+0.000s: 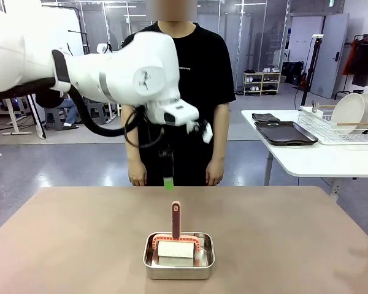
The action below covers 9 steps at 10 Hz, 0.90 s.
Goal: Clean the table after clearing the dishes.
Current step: Place the Lint Roller back on top of the Airtight Container.
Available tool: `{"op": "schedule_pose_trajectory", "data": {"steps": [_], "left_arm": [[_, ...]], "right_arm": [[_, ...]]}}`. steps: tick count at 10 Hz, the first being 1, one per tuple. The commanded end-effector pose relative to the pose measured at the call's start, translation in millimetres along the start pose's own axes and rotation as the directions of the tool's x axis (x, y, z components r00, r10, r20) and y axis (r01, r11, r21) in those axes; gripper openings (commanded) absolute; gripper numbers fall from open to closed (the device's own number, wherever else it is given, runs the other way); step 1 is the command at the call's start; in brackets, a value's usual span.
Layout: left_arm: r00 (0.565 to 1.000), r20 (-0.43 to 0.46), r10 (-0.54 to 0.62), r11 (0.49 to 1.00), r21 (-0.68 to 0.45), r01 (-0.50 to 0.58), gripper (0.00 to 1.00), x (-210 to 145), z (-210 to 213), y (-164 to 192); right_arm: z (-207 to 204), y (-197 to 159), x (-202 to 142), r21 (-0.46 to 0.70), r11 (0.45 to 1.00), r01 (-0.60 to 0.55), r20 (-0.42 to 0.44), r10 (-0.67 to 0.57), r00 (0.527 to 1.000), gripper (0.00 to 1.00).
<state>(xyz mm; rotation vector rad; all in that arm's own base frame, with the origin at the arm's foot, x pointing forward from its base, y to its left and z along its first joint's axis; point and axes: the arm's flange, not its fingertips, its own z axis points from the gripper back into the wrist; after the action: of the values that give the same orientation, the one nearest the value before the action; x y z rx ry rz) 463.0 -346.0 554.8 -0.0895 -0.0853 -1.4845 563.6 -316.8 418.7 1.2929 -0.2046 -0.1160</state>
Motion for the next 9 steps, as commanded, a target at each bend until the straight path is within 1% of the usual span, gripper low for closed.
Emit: {"op": "schedule_pose_trajectory", "data": {"steps": [1,2,3,4,5,6,7,8,9], "left_arm": [[0.975,0.11,0.195,0.978,-0.096,-0.184,1.0,-33,50,13],[0.946,0.173,0.274,0.958,-0.137,-0.253,1.0,-62,69,12],[0.894,0.245,0.376,0.925,-0.159,-0.345,1.0,-102,84,5],[0.834,0.315,0.454,0.891,-0.174,-0.419,1.0,-141,90,-5],[0.748,0.388,0.539,0.841,-0.207,-0.5,1.0,-186,91,-19],[0.657,0.453,0.603,0.793,-0.248,-0.557,1.0,-231,86,-37],[0.555,0.521,0.649,0.747,-0.295,-0.596,1.0,-282,80,-59],[0.457,0.577,0.676,0.721,-0.391,-0.573,1.0,-324,72,-77],[0.394,0.584,0.71,0.675,-0.405,-0.617,1.0,-364,62,-91]], "right_arm": [[-1,2,-1,0.001,1.0,-0.002,0.001,0.002,1.0,1.0],[-1,2,-1,0.001,1.0,-0.002,0.001,0.002,1.0,1.0],[-1,2,-1,0.001,1.0,-0.002,0.001,0.002,1.0,1.0],[-1,2,-1,0.001,1.0,-0.002,0.001,0.002,1.0,1.0],[-1,2,-1,0.001,1.0,-0.002,0.001,0.002,1.0,1.0],[-1,2,-1,0.001,1.0,-0.002,0.001,0.002,1.0,1.0],[-1,2,-1,0.001,1.0,-0.002,0.001,0.002,1.0,1.0],[-1,2,-1,0.001,1.0,-0.002,0.001,0.002,1.0,1.0],[-1,2,-1,0.001,1.0,-0.002,0.001,0.002,1.0,1.0]]}}
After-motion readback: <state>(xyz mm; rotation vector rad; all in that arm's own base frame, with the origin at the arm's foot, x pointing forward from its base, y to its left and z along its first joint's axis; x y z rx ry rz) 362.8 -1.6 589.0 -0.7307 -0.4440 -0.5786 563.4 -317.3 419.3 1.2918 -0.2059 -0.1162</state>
